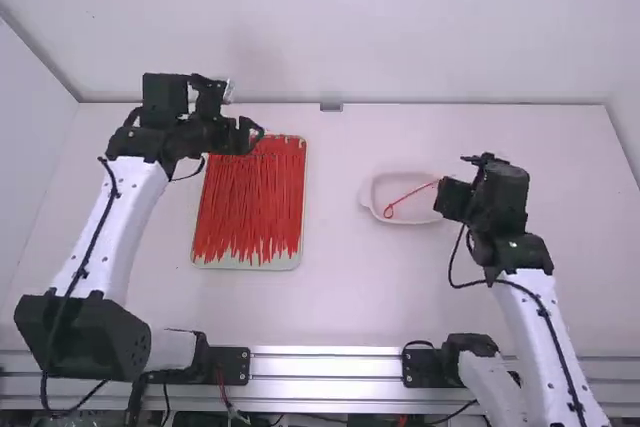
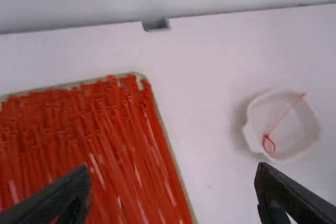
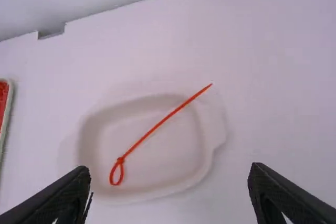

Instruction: Fasten the cable tie

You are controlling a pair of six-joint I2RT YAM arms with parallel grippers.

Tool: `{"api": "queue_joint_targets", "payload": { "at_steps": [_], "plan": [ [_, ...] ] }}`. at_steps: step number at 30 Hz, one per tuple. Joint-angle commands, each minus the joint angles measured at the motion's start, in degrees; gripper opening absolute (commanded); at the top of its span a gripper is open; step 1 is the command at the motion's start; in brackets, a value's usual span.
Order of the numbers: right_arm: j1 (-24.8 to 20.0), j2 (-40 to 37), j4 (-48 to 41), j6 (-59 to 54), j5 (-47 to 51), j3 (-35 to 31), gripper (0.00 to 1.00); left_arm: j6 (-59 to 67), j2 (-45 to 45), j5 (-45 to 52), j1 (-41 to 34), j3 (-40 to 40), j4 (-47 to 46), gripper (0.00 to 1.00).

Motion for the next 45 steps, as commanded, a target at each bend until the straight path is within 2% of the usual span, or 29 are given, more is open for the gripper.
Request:
{"api": "queue_joint_targets", "payload": {
  "at_steps": [1,7,15,20,28,34,37,40,45],
  "plan": [
    [0.1,-3.1,1.8,-4.5,0.4,-2.7,0.77,-0.9,-3.6,-3.3,-0.1,-2.2,1.5,0.79],
    [0.1,-10.2,8.9,-10.8,0.4,-9.9,0.64,-0.9,-9.7,-9.3,-0.1,-8.2,7.5,0.68],
    [0.1,-21.5,20.2,-10.8,0.4,-21.1,0.45,-0.9,-19.8,-19.4,-0.1,-18.3,17.6,0.51],
    [0.1,-27.9,20.4,-10.8,0.4,-27.5,0.34,-0.9,-26.2,-25.4,-0.1,-24.8,24.1,0.4],
    [0.1,-37.2,20.4,-10.8,0.4,-36.9,0.17,-0.9,-37.2,-25.4,-0.1,-35.8,34.3,0.2],
    [0.1,-42.8,20.4,-10.8,0.4,-42.4,0.08,-0.9,-45.0,-25.4,-0.1,-43.5,34.3,0.07],
    [0.1,-45.2,20.4,-10.8,0.4,-42.5,0.03,-0.9,-48.7,-25.4,-0.1,-47.2,34.3,0.0],
    [0.1,-47.2,20.4,-10.8,0.4,-42.5,0.0,-0.9,-51.9,-25.4,-0.1,-50.5,34.3,0.0],
    [0.1,-51.1,20.4,-10.8,0.4,-42.5,0.0,-0.9,-58.2,-25.4,-0.1,-56.8,34.3,0.0]
  ]
}}
